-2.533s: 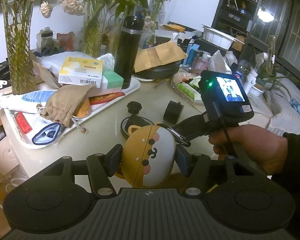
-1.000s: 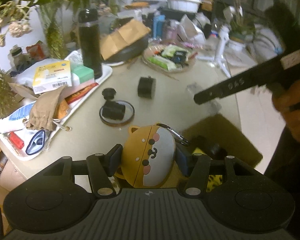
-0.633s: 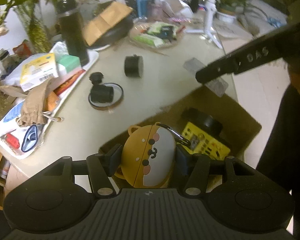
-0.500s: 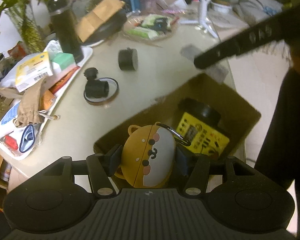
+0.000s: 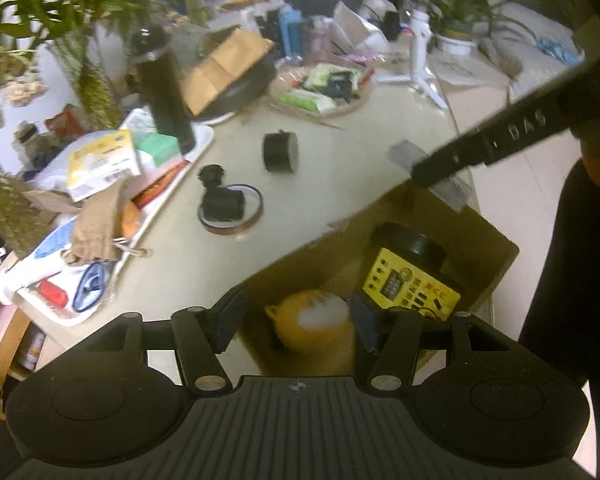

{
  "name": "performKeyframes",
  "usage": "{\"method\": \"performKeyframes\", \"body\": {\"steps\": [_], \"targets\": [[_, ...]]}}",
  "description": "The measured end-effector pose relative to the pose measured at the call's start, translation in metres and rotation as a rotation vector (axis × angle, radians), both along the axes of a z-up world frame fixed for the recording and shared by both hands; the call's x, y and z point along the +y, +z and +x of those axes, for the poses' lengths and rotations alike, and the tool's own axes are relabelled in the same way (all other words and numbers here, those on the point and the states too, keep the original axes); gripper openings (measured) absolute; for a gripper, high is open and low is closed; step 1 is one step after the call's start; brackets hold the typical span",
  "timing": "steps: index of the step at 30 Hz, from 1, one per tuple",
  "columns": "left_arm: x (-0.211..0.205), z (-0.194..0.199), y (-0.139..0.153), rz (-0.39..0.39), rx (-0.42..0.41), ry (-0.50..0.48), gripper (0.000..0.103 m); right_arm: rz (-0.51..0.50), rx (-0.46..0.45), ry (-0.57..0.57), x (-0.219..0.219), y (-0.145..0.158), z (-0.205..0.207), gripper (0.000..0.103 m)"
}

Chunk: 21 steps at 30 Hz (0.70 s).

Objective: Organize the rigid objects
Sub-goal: 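Lower the clear tray into the box with the right gripper and release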

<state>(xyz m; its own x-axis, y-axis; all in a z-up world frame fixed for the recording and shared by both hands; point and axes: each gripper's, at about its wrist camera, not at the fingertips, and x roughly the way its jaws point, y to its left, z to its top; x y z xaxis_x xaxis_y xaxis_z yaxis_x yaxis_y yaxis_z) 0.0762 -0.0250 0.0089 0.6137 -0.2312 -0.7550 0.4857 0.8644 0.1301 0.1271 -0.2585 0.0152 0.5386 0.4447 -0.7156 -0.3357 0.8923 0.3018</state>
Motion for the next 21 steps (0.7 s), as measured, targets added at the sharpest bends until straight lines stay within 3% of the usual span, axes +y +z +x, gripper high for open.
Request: {"method": "performKeyframes", "body": {"steps": [9,21], "targets": [[0.036,-0.008,0.015,-0.109,-0.028,0.128,0.057,0.022,0.009,0.018,0.008,0.003,-0.004,0.035],[0.055,-0.014,0.009,-0.161,-0.019,0.218,0.057,0.021,0.002,0.086,0.039,0.011,-0.005,0.035]]}}
